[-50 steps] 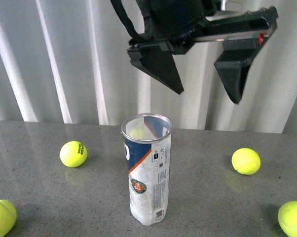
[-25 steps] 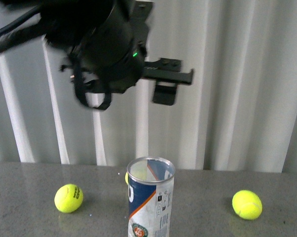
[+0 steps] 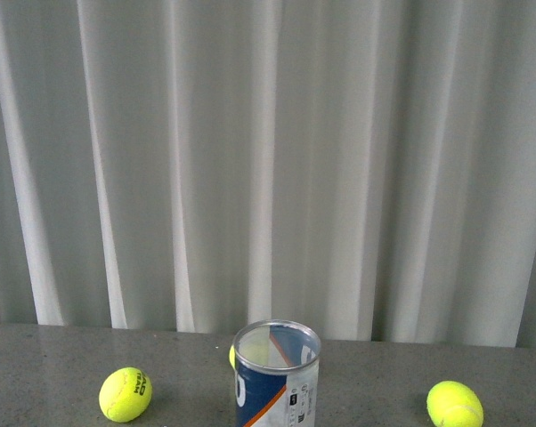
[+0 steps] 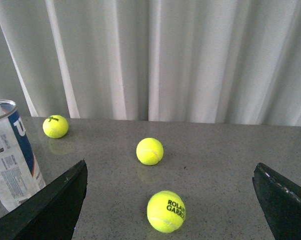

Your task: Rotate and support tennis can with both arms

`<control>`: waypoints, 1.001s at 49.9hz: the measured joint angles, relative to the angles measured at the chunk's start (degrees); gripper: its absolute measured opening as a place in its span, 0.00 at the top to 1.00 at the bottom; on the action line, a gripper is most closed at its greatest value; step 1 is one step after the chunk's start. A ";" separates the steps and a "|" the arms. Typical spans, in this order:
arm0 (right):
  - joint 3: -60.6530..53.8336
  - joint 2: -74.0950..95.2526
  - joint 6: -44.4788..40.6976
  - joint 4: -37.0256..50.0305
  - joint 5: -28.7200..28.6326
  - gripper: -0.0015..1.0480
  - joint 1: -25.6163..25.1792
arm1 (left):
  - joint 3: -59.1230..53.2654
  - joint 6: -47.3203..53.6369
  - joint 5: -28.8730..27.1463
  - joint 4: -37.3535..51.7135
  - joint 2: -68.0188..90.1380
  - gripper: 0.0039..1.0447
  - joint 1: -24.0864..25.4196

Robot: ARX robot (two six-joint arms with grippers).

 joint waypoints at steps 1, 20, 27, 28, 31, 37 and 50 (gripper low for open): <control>0.00 0.00 0.00 0.00 -0.02 0.07 0.00 | -0.83 -0.02 0.31 0.11 -0.74 0.97 0.42; 0.00 0.00 0.02 0.00 -0.02 0.07 0.00 | -11.43 0.00 5.38 -1.46 -12.81 0.97 5.68; 0.00 0.00 0.02 0.00 -0.02 0.07 0.02 | -13.94 -0.02 6.45 -3.63 -17.22 0.97 7.17; 0.00 0.02 0.02 0.00 -0.02 0.07 0.02 | -14.12 -0.02 6.51 -3.82 -17.57 0.97 7.23; 0.00 0.00 0.02 0.00 -0.02 0.07 0.00 | -15.02 -0.02 9.73 -5.09 -19.78 0.97 9.35; 0.00 0.00 0.02 0.00 0.00 0.07 0.02 | -16.50 -0.02 11.54 -7.72 -23.98 0.97 11.89; 0.00 0.00 0.02 0.00 -0.02 0.07 0.00 | -19.37 0.02 11.63 -10.27 -30.64 0.97 12.26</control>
